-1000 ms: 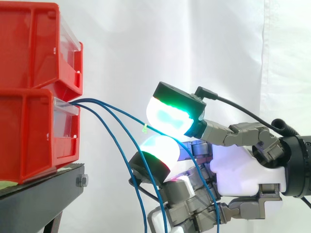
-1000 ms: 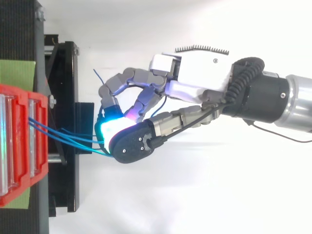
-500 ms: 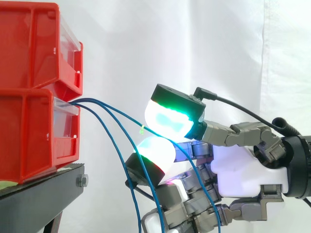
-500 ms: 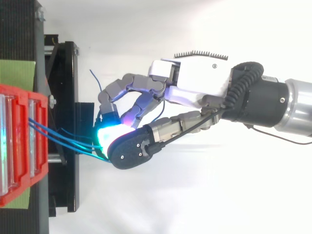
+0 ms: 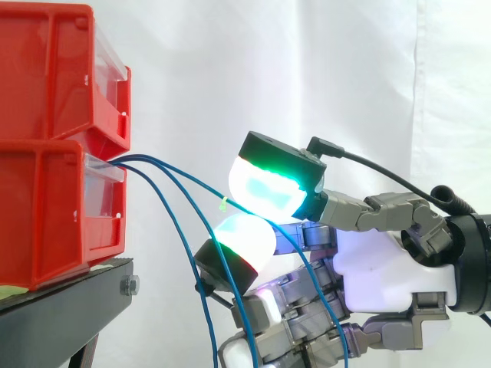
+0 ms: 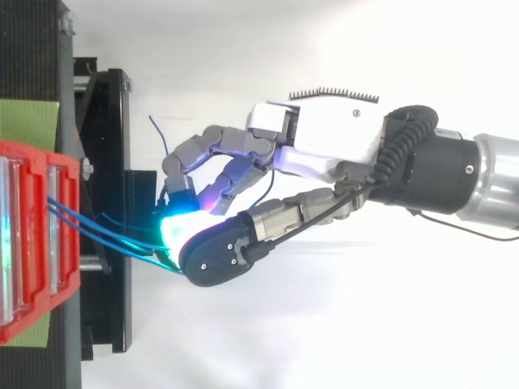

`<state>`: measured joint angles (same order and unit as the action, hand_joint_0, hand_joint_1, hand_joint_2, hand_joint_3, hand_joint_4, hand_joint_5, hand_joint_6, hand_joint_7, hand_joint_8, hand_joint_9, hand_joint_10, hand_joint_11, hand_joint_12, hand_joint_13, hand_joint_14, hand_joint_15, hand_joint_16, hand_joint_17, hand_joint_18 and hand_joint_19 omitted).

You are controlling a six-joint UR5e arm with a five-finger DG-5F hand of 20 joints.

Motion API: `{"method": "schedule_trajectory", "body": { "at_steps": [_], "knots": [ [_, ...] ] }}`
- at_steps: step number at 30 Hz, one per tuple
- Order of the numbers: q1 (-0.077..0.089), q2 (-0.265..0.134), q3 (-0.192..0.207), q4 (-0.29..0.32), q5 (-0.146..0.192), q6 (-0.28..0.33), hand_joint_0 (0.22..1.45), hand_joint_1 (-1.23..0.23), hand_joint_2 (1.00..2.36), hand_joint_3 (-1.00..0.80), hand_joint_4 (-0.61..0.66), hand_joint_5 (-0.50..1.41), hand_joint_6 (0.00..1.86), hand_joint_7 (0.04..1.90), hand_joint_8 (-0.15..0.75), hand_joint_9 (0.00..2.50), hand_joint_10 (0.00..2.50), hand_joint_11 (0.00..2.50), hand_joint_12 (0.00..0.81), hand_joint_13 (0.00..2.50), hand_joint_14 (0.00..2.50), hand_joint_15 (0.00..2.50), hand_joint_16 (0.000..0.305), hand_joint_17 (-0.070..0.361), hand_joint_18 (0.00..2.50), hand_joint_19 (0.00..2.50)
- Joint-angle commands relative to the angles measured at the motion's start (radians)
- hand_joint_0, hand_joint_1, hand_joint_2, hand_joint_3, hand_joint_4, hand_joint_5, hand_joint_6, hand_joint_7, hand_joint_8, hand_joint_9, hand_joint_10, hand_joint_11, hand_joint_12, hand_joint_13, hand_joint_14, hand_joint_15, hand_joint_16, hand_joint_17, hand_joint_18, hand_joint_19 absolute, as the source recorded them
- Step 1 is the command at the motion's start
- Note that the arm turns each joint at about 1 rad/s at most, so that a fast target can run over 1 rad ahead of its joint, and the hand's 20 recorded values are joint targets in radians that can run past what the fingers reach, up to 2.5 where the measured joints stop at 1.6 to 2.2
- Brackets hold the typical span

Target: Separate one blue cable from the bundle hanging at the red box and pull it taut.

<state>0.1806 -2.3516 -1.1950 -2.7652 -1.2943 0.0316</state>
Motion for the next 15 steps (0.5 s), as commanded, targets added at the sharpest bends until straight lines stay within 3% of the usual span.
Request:
{"method": "schedule_trajectory", "body": {
  "at_steps": [1, 15],
  "knots": [
    [0.000, 0.000, 0.000, -0.001, -0.003, -0.002, 0.83, -0.80, 1.02, -0.31, 0.02, -0.30, 0.94, 1.23, 0.152, 0.72, 0.02, 1.16, 0.250, 0.79, 0.02, 0.58, 0.039, 0.087, 0.56, 0.57],
    [0.000, 0.000, -0.002, -0.001, -0.002, -0.009, 0.82, -0.80, 1.02, -0.27, 0.02, -0.30, 0.94, 1.21, 0.152, 0.76, 0.01, 1.20, 0.258, 0.82, 0.02, 0.63, 0.035, 0.079, 0.54, 0.56]
  ]
}}
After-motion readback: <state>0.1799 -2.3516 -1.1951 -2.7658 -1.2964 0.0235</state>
